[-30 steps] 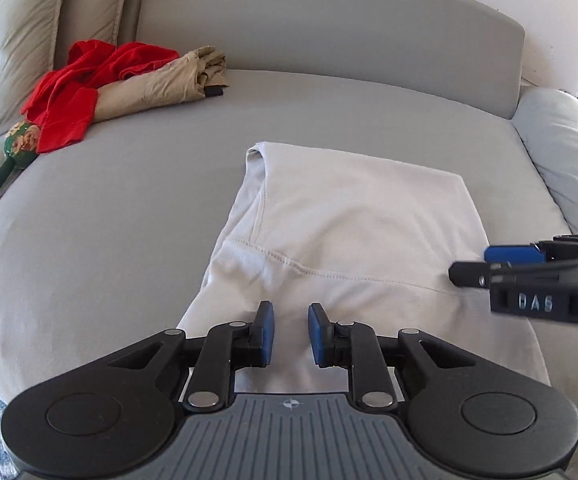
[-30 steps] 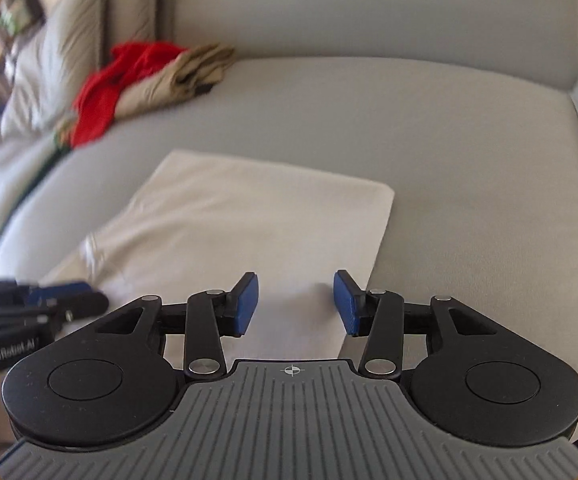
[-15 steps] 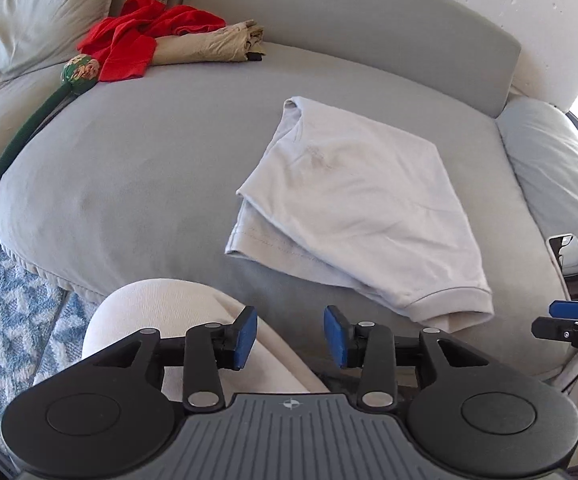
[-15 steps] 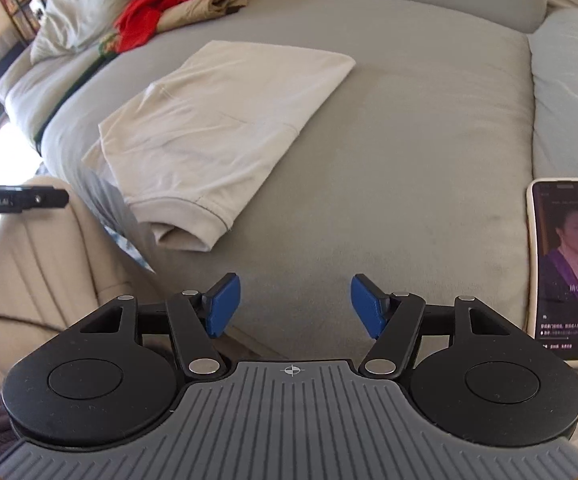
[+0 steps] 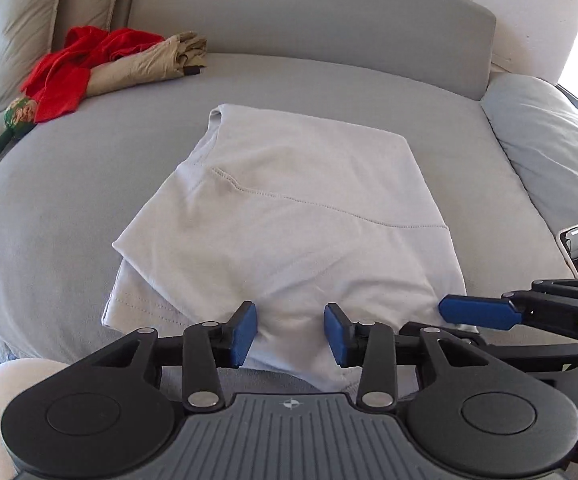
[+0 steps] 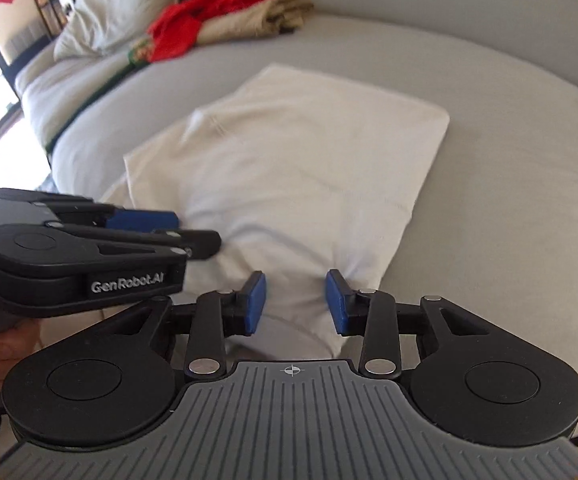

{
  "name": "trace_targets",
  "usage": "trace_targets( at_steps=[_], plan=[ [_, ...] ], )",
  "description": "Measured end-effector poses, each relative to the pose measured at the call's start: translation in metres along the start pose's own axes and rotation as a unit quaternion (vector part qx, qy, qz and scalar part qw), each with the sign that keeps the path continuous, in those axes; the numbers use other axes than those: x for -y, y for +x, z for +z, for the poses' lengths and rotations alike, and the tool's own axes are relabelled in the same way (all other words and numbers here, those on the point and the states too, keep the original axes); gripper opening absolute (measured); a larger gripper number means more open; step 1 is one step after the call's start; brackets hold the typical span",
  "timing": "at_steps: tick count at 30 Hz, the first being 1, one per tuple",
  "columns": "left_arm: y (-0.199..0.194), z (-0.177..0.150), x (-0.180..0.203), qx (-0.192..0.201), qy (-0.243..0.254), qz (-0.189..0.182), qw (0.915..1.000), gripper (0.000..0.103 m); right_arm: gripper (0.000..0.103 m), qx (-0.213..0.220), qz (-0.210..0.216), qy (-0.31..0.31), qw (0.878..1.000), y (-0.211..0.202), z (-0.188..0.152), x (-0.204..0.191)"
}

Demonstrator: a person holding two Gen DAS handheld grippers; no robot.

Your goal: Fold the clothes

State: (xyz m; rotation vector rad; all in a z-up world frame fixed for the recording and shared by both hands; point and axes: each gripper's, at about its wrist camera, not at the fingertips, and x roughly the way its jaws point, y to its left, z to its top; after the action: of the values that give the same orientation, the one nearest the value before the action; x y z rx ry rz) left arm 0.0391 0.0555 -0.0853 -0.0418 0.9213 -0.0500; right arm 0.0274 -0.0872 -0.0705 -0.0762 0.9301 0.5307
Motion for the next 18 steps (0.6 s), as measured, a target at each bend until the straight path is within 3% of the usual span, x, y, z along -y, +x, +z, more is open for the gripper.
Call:
trace_targets(
  at_steps=[4,6,9,12,18],
  plan=[
    [-0.006,-0.004,-0.005,-0.033,-0.011,-0.002,0.9994,0.049,0.046,-0.015,0.005,-0.002,1.000,-0.001,-0.018,0.007],
    [-0.008,-0.009,-0.010,-0.060,-0.026,-0.011,0.9978,0.051,0.060,-0.034,0.006,0.002,0.999,-0.007,-0.023,0.011],
    [-0.017,-0.024,-0.017,-0.090,-0.036,-0.033,0.9947,0.052,0.062,-0.054,0.013,0.005,0.998,-0.024,-0.035,0.017],
    [-0.033,-0.034,-0.025,-0.077,-0.040,-0.049,0.9950,0.055,0.068,-0.077,0.038,0.047,0.995,-0.042,-0.051,0.030],
    [-0.056,-0.023,-0.054,-0.019,-0.104,-0.055,0.9929,0.067,0.081,-0.022,0.048,0.153,0.987,-0.071,-0.061,0.066]
  ],
)
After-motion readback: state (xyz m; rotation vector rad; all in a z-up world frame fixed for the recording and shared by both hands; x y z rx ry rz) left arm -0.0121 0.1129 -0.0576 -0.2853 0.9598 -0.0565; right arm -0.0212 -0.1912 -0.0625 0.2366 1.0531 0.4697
